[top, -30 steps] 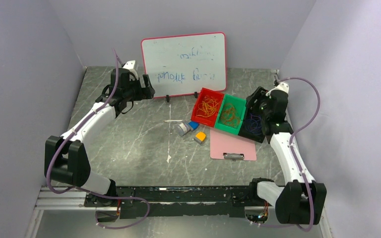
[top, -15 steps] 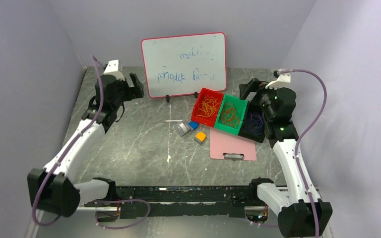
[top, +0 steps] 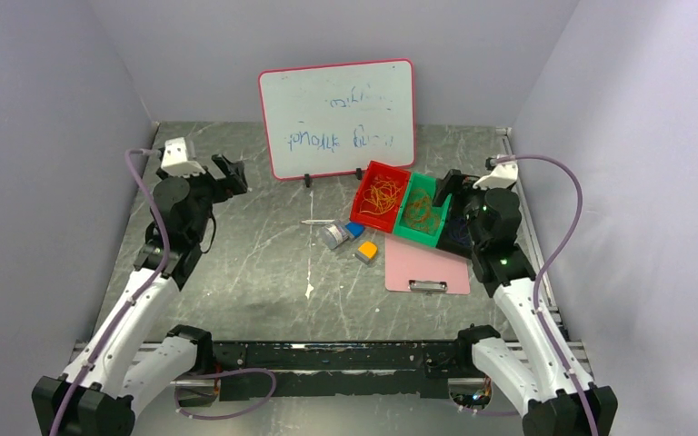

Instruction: Untangle the cables

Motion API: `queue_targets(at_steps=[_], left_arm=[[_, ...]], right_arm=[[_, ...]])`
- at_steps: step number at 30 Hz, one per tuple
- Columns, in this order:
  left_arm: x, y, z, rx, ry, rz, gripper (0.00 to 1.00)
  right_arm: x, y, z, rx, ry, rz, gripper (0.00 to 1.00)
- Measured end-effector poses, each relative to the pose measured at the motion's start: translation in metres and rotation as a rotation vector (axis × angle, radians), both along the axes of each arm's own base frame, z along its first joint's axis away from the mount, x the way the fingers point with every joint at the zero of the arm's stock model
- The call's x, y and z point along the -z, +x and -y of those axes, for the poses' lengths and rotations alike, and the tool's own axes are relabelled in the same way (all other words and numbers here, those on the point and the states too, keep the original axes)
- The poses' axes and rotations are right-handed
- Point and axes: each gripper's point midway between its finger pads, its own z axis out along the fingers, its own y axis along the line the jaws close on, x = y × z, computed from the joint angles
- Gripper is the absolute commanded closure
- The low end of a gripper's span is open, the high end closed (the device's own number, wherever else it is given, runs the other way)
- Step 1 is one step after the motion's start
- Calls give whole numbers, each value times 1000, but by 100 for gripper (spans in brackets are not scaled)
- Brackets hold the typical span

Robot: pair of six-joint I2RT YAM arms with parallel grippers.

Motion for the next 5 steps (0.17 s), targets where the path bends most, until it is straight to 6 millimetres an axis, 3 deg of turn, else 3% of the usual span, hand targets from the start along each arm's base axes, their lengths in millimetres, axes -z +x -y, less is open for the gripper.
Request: queue_targets(at_steps=[5], left_arm=[[-5,-1,-6,-29,-2,15,0]], right_arm=[[8,-2,10,63,-13,-10,0]])
